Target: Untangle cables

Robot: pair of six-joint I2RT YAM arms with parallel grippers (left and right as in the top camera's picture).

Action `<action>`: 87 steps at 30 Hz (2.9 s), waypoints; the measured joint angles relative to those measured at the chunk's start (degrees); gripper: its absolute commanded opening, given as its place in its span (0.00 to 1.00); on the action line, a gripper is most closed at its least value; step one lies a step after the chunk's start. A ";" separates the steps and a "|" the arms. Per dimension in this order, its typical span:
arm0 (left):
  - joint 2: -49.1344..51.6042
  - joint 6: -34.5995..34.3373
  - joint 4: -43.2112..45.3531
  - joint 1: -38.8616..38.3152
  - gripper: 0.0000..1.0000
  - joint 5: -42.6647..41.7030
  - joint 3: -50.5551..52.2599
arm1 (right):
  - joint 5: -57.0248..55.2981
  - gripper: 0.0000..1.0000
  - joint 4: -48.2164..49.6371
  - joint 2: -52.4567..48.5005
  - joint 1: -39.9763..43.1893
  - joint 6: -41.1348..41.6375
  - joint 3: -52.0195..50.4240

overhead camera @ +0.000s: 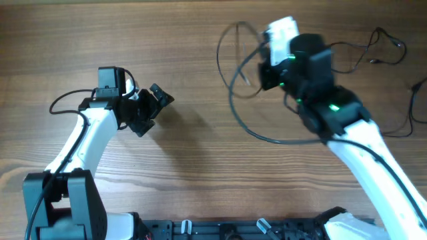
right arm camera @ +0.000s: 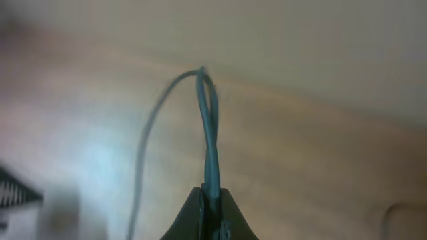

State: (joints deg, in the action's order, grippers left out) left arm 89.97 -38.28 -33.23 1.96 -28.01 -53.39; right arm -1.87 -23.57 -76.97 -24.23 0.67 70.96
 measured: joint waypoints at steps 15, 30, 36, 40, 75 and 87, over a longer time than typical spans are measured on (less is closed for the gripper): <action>0.00 0.00 -0.07 0.00 1.00 0.00 0.00 | -4.63 0.04 17.38 -6.12 14.80 0.02 0.02; 0.00 0.00 -0.02 0.00 1.00 0.02 0.00 | 8.96 0.04 29.09 -33.44 18.23 3.80 0.00; 0.00 0.00 -0.04 0.00 1.00 0.02 0.00 | 6.25 0.55 29.22 -35.23 19.78 8.44 0.00; 0.00 0.00 -0.02 0.00 1.00 0.02 0.00 | 4.83 0.86 27.65 -35.69 21.68 10.03 0.00; 0.00 0.00 -0.04 0.00 1.00 0.02 -0.04 | 7.87 1.00 -27.76 16.92 22.03 9.62 0.20; 0.00 0.00 -0.13 0.00 1.00 0.02 -0.04 | 7.87 1.00 -43.65 43.71 22.03 14.67 -3.50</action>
State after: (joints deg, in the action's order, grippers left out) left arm 89.97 -38.28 -33.36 1.96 -27.99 -53.43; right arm 6.00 -67.22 -33.26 -2.20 15.33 67.46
